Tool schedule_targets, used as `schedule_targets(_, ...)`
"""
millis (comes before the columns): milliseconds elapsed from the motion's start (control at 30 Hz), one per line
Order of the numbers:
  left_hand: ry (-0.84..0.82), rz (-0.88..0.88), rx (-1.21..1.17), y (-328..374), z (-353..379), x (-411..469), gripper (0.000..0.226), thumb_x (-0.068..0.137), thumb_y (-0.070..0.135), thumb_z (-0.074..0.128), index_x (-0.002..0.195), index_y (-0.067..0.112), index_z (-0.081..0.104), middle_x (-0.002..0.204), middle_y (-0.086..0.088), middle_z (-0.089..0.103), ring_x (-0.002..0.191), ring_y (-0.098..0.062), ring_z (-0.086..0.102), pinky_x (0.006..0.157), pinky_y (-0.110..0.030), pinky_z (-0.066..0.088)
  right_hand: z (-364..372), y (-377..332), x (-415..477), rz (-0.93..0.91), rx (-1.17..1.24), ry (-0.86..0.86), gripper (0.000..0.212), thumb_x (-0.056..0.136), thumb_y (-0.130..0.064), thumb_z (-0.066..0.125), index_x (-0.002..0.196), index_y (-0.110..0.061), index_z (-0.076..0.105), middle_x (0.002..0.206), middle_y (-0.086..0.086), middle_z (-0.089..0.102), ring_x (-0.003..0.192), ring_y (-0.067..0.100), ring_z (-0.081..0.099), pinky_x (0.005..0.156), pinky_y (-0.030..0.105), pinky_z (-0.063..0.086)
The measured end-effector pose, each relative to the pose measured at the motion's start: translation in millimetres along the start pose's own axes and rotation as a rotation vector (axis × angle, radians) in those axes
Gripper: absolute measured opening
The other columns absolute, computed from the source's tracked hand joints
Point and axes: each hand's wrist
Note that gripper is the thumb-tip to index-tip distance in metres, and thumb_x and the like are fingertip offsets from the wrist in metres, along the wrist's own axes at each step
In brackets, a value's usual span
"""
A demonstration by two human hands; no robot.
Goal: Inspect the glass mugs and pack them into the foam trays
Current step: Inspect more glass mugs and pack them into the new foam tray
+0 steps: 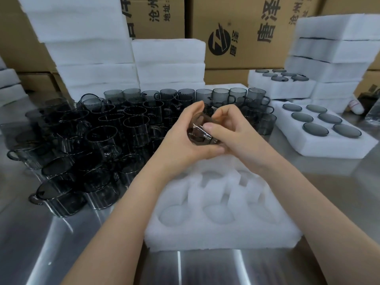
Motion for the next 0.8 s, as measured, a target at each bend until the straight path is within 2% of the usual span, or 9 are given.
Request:
schedule_targets(67, 0.047, 0.029, 0.108, 0.3, 2.2, -0.8, 0.09, 0.06, 0.024, 0.089, 0.139, 0.032, 0.048, 0.124, 0.02, 0.06, 0.11, 0.01, 0.056, 0.095, -0.014, 0.045, 0.3, 2.7, 0.3, -0.006, -0.087, -0.043, 0.036, 0.079, -0.03, 0.073, 0.102, -0.026, 0.047, 0.104, 0.015, 0.063, 0.083, 0.013, 0.063, 0.068, 0.026, 0.053)
schedule_targets(133, 0.061, 0.056, 0.174, 1.2, 3.1, -2.0, 0.082, 0.065, 0.015, 0.085, 0.137, 0.032, 0.051, 0.114, 0.021, 0.065, 0.103, 0.011, 0.059, 0.086, -0.007, 0.045, 1.4, 4.1, -0.6, -0.025, -0.117, -0.083, 0.036, 0.086, -0.027, 0.072, 0.106, -0.027, 0.042, 0.103, 0.011, 0.066, 0.084, 0.011, 0.067, 0.071, 0.025, 0.055)
schedule_targets(267, 0.077, 0.095, 0.197, 4.7, 2.4, -3.2, 0.081, 0.063, 0.01, 0.081, 0.137, 0.027, 0.053, 0.106, 0.024, 0.067, 0.097, 0.01, 0.061, 0.082, -0.006, 0.045, 6.3, 2.3, -3.1, -0.098, -0.243, 0.001, 0.034, 0.088, -0.045, 0.06, 0.109, -0.027, 0.04, 0.091, -0.006, 0.069, 0.08, 0.019, 0.07, 0.067, 0.025, 0.058)
schedule_targets(367, 0.1, 0.127, 0.184, 7.1, 3.6, -3.9, 0.08, 0.06, 0.015, 0.078, 0.135, 0.024, 0.055, 0.101, 0.025, 0.066, 0.095, 0.013, 0.06, 0.078, -0.002, 0.042, 8.8, 1.3, -3.3, -0.112, -0.236, 0.035, 0.026, 0.088, -0.049, 0.052, 0.103, -0.03, 0.043, 0.077, -0.014, 0.069, 0.066, 0.021, 0.068, 0.057, 0.028, 0.056)
schedule_targets(433, 0.108, 0.133, 0.175, 7.8, 4.4, -4.1, 0.079, 0.059, 0.02, 0.079, 0.135, 0.025, 0.056, 0.104, 0.021, 0.068, 0.096, 0.012, 0.061, 0.081, -0.004, 0.043, 8.4, 1.8, -3.1, -0.096, -0.15, 0.028, 0.016, 0.096, -0.041, 0.051, 0.102, -0.027, 0.045, 0.074, -0.013, 0.068, 0.064, 0.013, 0.067, 0.055, 0.03, 0.055)
schedule_targets(500, 0.106, 0.145, 0.175, 7.7, 4.7, -4.5, 0.081, 0.061, 0.021, 0.086, 0.135, 0.026, 0.055, 0.112, 0.017, 0.068, 0.101, 0.011, 0.061, 0.087, -0.008, 0.045, 7.5, 0.4, -1.9, -0.063, -0.09, 0.051, 0.009, 0.101, -0.033, 0.048, 0.101, -0.024, 0.049, 0.076, -0.015, 0.067, 0.073, 0.005, 0.066, 0.061, 0.029, 0.055)
schedule_targets(600, 0.084, 0.204, 0.2, 6.7, 4.5, -5.6, 0.08, 0.068, 0.008, 0.086, 0.139, 0.024, 0.052, 0.129, 0.012, 0.063, 0.116, 0.006, 0.057, 0.098, -0.012, 0.043, 5.0, -2.3, 0.8, 0.055, 0.103, 0.087, 0.014, 0.103, -0.027, 0.046, 0.099, -0.017, 0.055, 0.089, 0.001, 0.066, 0.084, 0.014, 0.066, 0.073, 0.041, 0.057)
schedule_targets(700, 0.047, 0.285, 0.219, 6.8, 5.4, -6.7, 0.08, 0.071, 0.002, 0.081, 0.143, 0.018, 0.048, 0.143, 0.005, 0.054, 0.135, -0.004, 0.045, 0.111, -0.021, 0.036, 0.7, -5.9, 2.4, 0.147, 0.259, 0.08, 0.019, 0.103, -0.021, 0.047, 0.105, -0.008, 0.061, 0.093, 0.01, 0.067, 0.082, 0.021, 0.066, 0.067, 0.035, 0.056)
schedule_targets(800, 0.024, 0.313, 0.177, 6.6, 3.6, -6.0, 0.083, 0.071, 0.008, 0.084, 0.142, 0.029, 0.046, 0.146, 0.01, 0.05, 0.143, -0.006, 0.033, 0.116, -0.021, 0.029, -0.6, -6.6, 3.0, 0.217, 0.4, -0.027, 0.035, 0.103, -0.032, 0.044, 0.119, -0.008, 0.065, 0.113, 0.01, 0.071, 0.101, 0.025, 0.069, 0.082, 0.035, 0.057)
Point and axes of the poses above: each hand's wrist, its own x-axis towards the middle knuckle, its own z-axis out of the palm, y = z × x
